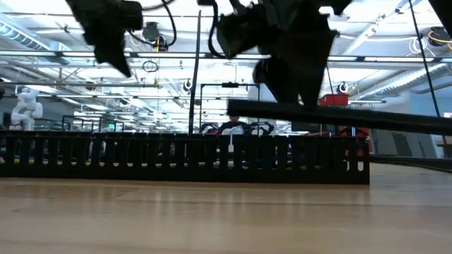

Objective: Ziptie cables
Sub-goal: Close the black cable duct lid

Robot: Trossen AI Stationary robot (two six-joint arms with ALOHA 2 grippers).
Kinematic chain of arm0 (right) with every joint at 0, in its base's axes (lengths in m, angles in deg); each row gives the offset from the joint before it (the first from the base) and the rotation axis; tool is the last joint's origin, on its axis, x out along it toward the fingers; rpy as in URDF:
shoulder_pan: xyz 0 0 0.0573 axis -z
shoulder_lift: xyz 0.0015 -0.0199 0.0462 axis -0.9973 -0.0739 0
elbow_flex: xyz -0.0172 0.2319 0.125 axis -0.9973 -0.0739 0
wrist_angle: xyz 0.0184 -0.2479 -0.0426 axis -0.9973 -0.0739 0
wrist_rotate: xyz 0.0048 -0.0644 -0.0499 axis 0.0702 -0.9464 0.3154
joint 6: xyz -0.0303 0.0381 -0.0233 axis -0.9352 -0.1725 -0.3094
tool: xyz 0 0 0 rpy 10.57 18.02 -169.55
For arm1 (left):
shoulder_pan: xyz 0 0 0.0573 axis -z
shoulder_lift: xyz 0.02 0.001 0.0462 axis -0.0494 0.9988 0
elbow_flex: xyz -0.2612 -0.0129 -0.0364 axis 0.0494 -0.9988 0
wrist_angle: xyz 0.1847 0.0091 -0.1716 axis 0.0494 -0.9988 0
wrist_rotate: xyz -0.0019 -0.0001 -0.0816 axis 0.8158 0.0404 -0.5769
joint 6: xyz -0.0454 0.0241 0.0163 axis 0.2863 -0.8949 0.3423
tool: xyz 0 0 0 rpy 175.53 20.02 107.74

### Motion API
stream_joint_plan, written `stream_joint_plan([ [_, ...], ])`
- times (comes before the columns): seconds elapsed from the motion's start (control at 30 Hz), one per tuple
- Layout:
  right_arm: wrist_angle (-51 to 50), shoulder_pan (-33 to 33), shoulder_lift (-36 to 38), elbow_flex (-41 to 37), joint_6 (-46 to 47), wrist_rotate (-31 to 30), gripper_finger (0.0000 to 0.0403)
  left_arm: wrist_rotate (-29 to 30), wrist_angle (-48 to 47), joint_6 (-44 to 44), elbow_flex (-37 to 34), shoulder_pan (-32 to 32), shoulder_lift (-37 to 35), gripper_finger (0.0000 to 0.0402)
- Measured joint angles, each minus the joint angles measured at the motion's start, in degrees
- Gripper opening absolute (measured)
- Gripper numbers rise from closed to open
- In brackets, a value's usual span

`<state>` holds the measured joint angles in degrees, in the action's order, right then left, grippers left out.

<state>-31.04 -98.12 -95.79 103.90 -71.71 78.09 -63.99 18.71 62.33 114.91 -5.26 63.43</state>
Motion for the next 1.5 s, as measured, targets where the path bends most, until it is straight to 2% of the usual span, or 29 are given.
stream_joint_plan([
  [0.2, 0.0, 0.2, 0.5, 2.5, 0.5, -3.1, 0.0197, 0.2, -1.8, 2.1, -4.2, 11.5, -1.6, 0.0000],
  [0.37, -1.8, 0.6, 2.6, 2.5, 0.3, -4.8, 0.0197, 5.3, -4.8, 11.9, -6.4, 23.6, -3.6, 0.0000],
  [0.47, -3.0, 1.3, 4.4, 2.5, 0.3, -7.1, 0.0197, 6.4, -0.1, 16.7, -6.8, 31.2, -3.5, 0.0000],
  [0.57, -4.1, 2.9, 5.9, 2.5, 0.4, -9.6, 0.0197, 6.7, 9.7, 18.7, -8.4, 38.8, -1.6, 0.0000],
  [0.73, -5.5, 6.0, 8.1, 2.5, 0.6, -10.7, 0.0197, 6.8, 20.1, 17.8, -10.2, 46.5, 9.0, 0.0000],
  [0.87, -5.1, 8.0, 9.0, 2.6, 0.4, -11.4, 0.0197, 7.8, 29.9, 15.4, -10.3, 46.0, 18.6, 0.0000],
  [0.97, -5.3, 9.1, 9.2, 2.5, -0.3, -11.7, 0.0197, 2.4, 39.7, 11.1, -10.1, 44.4, 24.8, 0.0000],
  [1.07, -5.4, 9.8, 9.4, 2.5, -0.7, -11.7, 0.0197, -1.6, 43.5, 10.5, -10.2, 42.2, 29.5, 0.0000],
  [1.17, -5.6, 9.8, 9.4, 2.5, -1.2, -11.7, 0.0197, -2.5, 44.4, 10.5, -10.2, 40.6, 31.5, 0.0000],
  [1.3, -6.4, 9.6, 9.4, 2.5, -1.2, -11.6, 0.0197, 1.6, 42.3, 11.8, -10.2, 38.6, 32.3, 0.0000],
  [1.5, -7.3, 9.2, 9.4, 2.5, -1.3, -11.6, 0.0197, 2.3, 43.2, 10.4, -10.2, 35.5, 32.3, 0.0000],
])
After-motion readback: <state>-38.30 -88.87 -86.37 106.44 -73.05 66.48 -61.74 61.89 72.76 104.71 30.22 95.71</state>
